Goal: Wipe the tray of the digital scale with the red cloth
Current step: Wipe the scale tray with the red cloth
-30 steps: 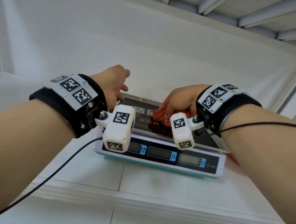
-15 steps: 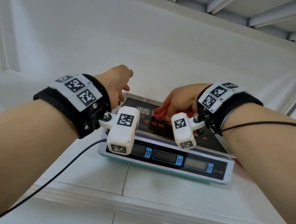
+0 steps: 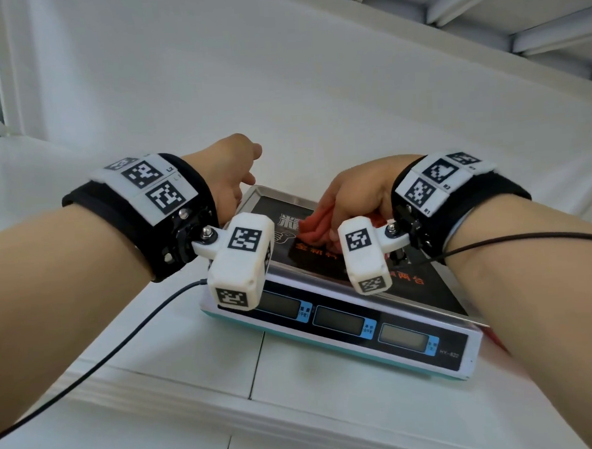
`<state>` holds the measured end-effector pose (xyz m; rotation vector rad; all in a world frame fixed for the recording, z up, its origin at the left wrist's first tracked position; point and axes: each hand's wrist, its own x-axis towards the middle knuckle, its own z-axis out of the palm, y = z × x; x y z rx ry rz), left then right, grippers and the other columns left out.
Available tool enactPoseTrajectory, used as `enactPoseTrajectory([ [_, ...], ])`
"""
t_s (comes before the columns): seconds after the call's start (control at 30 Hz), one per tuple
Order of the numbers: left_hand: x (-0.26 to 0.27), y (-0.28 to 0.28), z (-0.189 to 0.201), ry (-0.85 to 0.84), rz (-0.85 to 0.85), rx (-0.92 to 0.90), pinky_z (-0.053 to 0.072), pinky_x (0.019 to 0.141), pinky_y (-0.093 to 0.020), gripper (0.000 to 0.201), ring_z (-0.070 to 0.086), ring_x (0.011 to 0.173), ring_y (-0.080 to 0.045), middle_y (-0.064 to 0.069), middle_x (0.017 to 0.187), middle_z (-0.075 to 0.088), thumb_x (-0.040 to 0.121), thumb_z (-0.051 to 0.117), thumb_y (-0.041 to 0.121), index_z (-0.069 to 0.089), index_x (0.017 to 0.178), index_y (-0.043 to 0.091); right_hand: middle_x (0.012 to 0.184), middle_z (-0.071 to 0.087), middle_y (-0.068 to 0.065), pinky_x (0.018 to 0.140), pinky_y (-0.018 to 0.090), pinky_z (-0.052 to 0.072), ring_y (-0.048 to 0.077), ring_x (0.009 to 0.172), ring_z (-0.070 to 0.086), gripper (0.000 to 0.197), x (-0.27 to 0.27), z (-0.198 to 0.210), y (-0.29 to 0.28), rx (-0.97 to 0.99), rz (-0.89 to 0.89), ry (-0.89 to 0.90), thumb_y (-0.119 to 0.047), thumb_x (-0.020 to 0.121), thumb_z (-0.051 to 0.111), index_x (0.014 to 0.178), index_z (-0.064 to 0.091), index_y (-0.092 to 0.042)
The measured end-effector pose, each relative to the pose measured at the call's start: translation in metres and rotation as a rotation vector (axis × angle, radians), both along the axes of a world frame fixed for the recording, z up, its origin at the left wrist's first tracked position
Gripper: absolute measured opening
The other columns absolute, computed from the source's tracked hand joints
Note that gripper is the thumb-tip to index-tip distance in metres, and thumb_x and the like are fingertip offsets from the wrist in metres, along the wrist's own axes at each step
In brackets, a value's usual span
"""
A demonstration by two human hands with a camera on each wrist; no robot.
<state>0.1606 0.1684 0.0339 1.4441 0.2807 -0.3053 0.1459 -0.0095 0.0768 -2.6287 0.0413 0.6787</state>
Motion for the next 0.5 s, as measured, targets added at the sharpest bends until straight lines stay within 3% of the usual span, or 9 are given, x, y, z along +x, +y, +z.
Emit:
enactPoseTrajectory([
  [0.07, -0.003, 0.001, 0.002, 0.011, -0.026, 0.012, 0.047, 0.086, -0.051, 0.054, 0.052, 0.106, -0.035, -0.022, 0.149, 0.032, 0.092, 0.046, 0.048, 0.047, 0.122, 0.004, 0.119, 0.074, 0.010, 0.102, 0.046, 0.052, 0.025, 0.116, 0.067, 0.045, 0.004, 0.000, 0.001, -0.012, -0.038, -0.079, 0.004, 0.075, 0.071, 0.119, 0.069, -0.006],
  [0.13, -0.010, 0.003, 0.003, 0.021, -0.059, 0.030, 0.047, 0.082, -0.053, 0.059, 0.044, 0.123, -0.039, -0.021, 0.153, 0.027, 0.095, 0.042, 0.049, 0.043, 0.136, 0.006, 0.127, 0.070, 0.005, 0.104, 0.042, 0.050, 0.023, 0.123, 0.063, 0.039, 0.007, -0.005, 0.003, -0.007, -0.062, -0.102, 0.007, 0.091, 0.057, 0.128, 0.062, -0.005],
  [0.23, -0.020, 0.007, 0.005, 0.032, -0.082, 0.014, 0.045, 0.068, -0.050, 0.064, 0.034, 0.134, -0.039, -0.021, 0.156, 0.023, 0.097, 0.038, 0.049, 0.035, 0.144, 0.007, 0.129, 0.068, 0.002, 0.104, 0.040, 0.049, 0.022, 0.125, 0.061, 0.038, 0.010, -0.012, 0.007, -0.058, -0.031, -0.113, 0.007, 0.095, 0.054, 0.129, 0.063, -0.007],
  [0.37, -0.027, 0.007, 0.007, 0.046, -0.093, -0.017, 0.047, 0.045, -0.038, 0.062, 0.039, 0.130, -0.037, -0.021, 0.155, 0.023, 0.098, 0.037, 0.049, 0.035, 0.144, 0.007, 0.113, 0.076, 0.006, 0.088, 0.040, 0.058, 0.020, 0.105, 0.071, 0.037, 0.009, -0.009, 0.004, 0.033, 0.006, -0.061, 0.011, 0.085, 0.061, 0.115, 0.071, -0.008],
  [0.4, -0.028, 0.006, 0.007, 0.044, -0.097, -0.025, 0.048, 0.042, -0.037, 0.062, 0.043, 0.121, -0.036, -0.022, 0.155, 0.024, 0.098, 0.038, 0.049, 0.036, 0.143, 0.007, 0.115, 0.076, 0.008, 0.090, 0.040, 0.057, 0.021, 0.108, 0.070, 0.039, 0.007, -0.006, 0.003, 0.065, 0.020, -0.005, 0.011, 0.080, 0.065, 0.113, 0.072, -0.008],
  [0.5, -0.029, 0.006, 0.007, 0.031, -0.090, -0.047, 0.051, 0.040, -0.041, 0.060, 0.049, 0.090, -0.035, -0.023, 0.153, 0.026, 0.097, 0.040, 0.048, 0.037, 0.140, 0.006, 0.123, 0.072, 0.009, 0.109, 0.048, 0.045, 0.026, 0.124, 0.062, 0.060, 0.008, -0.001, 0.002, 0.108, -0.011, 0.038, -0.003, 0.047, 0.077, 0.107, 0.073, -0.010],
])
